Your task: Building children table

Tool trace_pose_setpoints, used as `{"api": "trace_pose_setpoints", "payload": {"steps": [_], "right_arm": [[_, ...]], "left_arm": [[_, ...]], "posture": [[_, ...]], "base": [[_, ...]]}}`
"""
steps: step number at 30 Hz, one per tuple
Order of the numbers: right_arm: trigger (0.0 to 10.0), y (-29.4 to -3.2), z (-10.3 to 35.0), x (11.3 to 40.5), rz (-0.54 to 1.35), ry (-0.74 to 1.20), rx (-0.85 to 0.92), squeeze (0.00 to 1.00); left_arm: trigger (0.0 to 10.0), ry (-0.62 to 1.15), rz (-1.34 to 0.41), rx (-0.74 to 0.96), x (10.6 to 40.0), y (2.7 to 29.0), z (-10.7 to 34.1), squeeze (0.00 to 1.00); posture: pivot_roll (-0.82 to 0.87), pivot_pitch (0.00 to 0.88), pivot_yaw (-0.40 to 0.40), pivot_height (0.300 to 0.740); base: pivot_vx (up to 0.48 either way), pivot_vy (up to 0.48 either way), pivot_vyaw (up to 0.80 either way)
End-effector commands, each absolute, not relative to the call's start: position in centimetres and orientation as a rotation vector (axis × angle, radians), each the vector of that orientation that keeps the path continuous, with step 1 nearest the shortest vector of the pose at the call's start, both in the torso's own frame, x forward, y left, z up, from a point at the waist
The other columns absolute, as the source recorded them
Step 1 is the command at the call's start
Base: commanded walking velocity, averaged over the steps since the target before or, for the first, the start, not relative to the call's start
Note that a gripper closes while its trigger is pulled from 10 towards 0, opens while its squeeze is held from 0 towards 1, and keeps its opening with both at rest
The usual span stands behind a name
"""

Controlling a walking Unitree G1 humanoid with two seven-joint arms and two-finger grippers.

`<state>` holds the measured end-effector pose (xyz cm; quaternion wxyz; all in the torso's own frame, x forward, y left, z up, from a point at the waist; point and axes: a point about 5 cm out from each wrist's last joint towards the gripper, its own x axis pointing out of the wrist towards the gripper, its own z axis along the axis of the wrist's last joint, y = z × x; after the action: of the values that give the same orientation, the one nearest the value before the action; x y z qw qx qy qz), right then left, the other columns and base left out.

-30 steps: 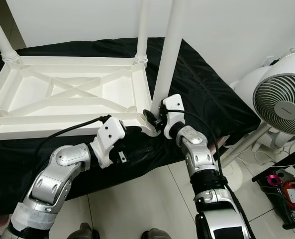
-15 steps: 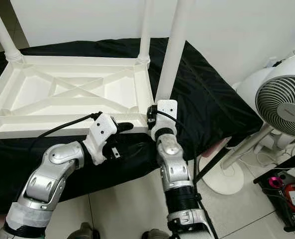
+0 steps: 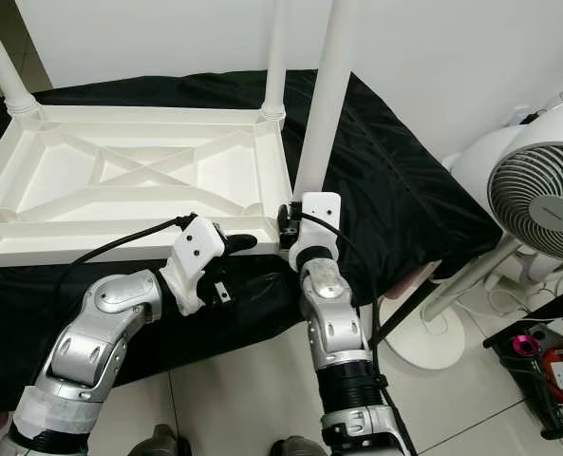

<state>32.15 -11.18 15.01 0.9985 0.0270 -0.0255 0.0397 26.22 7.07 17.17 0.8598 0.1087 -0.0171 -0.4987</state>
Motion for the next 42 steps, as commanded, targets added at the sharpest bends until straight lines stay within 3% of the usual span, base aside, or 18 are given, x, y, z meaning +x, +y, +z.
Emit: {"api": "trace_pose_setpoints", "payload": {"steps": [1, 4, 5, 11, 14, 23, 33, 34, 36, 37, 38, 42], "right_arm": [[10.0, -11.9, 14.9, 32.0, 0.126, -0.061, 0.069, 1.0], [10.0, -12.9, 14.7, 31.8, 0.245, -0.054, 0.092, 1.0], [10.0, -13.8, 14.7, 31.8, 0.277, -0.055, 0.094, 0.0], [10.0, -17.4, 14.7, 31.7, 0.445, -0.051, -0.002, 0.0], [10.0, -17.7, 14.6, 31.8, 0.53, -0.039, -0.062, 0.0], [10.0, -16.3, 15.4, 33.2, 0.748, -0.031, -0.127, 0.0], [10.0, -14.6, 15.4, 35.7, 0.838, 0.016, -0.228, 0.0], [3.5, -14.5, 15.2, 35.7, 0.844, 0.032, -0.237, 0.0], [3.5, -14.5, 15.2, 35.7, 0.844, 0.032, -0.237, 0.0], [3.0, -14.6, 14.8, 35.7, 0.849, 0.047, -0.247, 0.0], [0.0, -14.8, 14.4, 35.5, 0.852, 0.064, -0.249, 0.0], [0.0, -15.1, 13.6, 35.3, 0.863, 0.092, -0.252, 0.0]], "left_arm": [[10.0, -0.043, -0.952, 0.224, 26.7, 7.2, 17.2, 0.0], [10.0, -0.047, -0.946, 0.224, 26.7, 7.2, 17.2, 0.0], [10.0, -0.047, -0.942, 0.224, 26.7, 7.3, 17.3, 0.0], [10.0, -0.041, -0.938, 0.222, 26.7, 7.4, 17.2, 0.0], [10.0, -0.04, -0.942, 0.226, 26.7, 7.4, 17.1, 0.0], [10.0, -0.044, -0.947, 0.23, 27.0, 7.3, 17.3, 0.0], [10.0, -0.053, -0.939, 0.232, 27.1, 7.3, 17.4, 0.0], [10.0, -0.054, -0.936, 0.232, 27.2, 7.3, 17.4, 0.0], [10.0, -0.054, -0.936, 0.232, 27.2, 7.3, 17.4, 0.0], [10.0, -0.054, -0.935, 0.232, 27.1, 7.3, 17.4, 0.0], [10.0, -0.054, -0.933, 0.231, 27.1, 7.3, 17.4, 0.0], [10.0, -0.051, -0.93, 0.232, 27.0, 7.5, 17.3, 0.0]], "posture": [[-0.03, 0.049, -0.049, 0.74], [-0.03, 0.049, -0.054, 0.74], [-0.02, 0.049, -0.057, 0.74], [-0.03, 0.053, -0.048, 0.74], [-0.03, 0.051, -0.044, 0.74], [-0.03, 0.042, -0.037, 0.74], [-0.02, 0.031, -0.053, 0.74], [-0.02, 0.031, -0.053, 0.74], [-0.02, 0.031, -0.053, 0.74], [-0.01, 0.03, -0.056, 0.74], [-0.01, 0.03, -0.058, 0.74], [-0.01, 0.03, -0.053, 0.74]], "base": [[0.0, 0.0, 0.0], [0.0, 0.0, 0.0], [0.0, 0.0, 0.0], [0.0, 0.0, 0.0], [0.0, 0.0, 0.0], [0.0, 0.0, 0.0], [0.0, 0.0, 0.0], [0.0, 0.0, 0.0], [0.0, 0.0, 0.0], [0.0, 0.0, 0.0], [0.0, 0.0, 0.0], [0.0, 0.0, 0.0]]}}
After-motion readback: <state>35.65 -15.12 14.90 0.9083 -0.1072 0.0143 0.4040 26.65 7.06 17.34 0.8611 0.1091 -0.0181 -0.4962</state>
